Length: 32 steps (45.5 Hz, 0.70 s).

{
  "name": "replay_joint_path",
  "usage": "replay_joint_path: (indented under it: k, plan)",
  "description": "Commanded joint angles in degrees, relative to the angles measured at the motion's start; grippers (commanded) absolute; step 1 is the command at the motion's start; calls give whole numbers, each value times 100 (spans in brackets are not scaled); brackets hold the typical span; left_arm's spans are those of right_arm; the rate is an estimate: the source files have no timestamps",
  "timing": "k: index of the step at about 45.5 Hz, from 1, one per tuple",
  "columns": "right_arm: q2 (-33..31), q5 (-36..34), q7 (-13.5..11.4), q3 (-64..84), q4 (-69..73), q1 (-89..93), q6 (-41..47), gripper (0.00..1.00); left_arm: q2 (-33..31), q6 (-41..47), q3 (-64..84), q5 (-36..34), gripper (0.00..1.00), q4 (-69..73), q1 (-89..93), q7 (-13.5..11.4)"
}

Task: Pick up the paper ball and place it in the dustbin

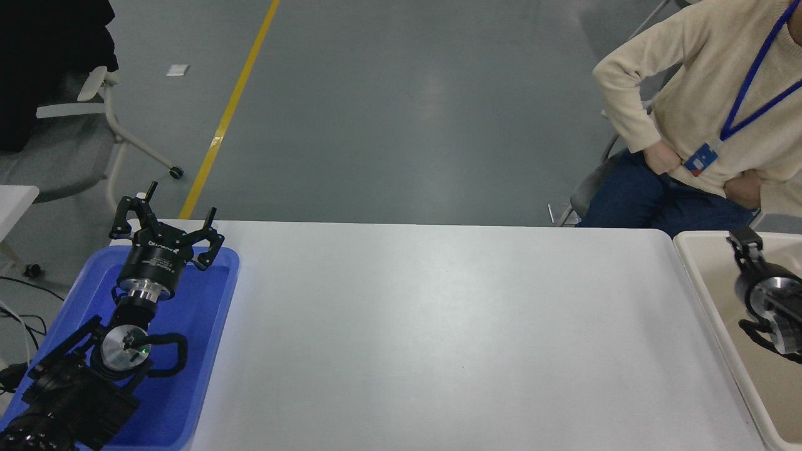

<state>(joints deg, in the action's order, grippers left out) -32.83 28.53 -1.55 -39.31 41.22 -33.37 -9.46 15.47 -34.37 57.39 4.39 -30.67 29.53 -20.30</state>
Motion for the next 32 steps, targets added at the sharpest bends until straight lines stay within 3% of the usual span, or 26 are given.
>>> replay_joint_path:
  k: [1,7,11,14,23,32]
  plan:
    - [584,-23,1181,-1438,835,611,251,100,0,-8,0,0,100,0,0,-1]
    - [1156,-40,2219,-1711,835,779,374,100,0,-8,0,0,100,0,0,-1]
    - [1454,-321,2703,-1712,827,902,558,100,0,-8,0,0,100,0,0,-1]
    - [1674,-646,2932,-1720,827,920,690,100,0,-8,0,0,100,0,0,-1]
    - [2053,-1789,2941,-2054,809,920,735,100,0,-8,0,0,100,0,0,8]
    - [2167,-1939,2915,-1984,739,928,638,100,0,-8,0,0,100,0,0,-1]
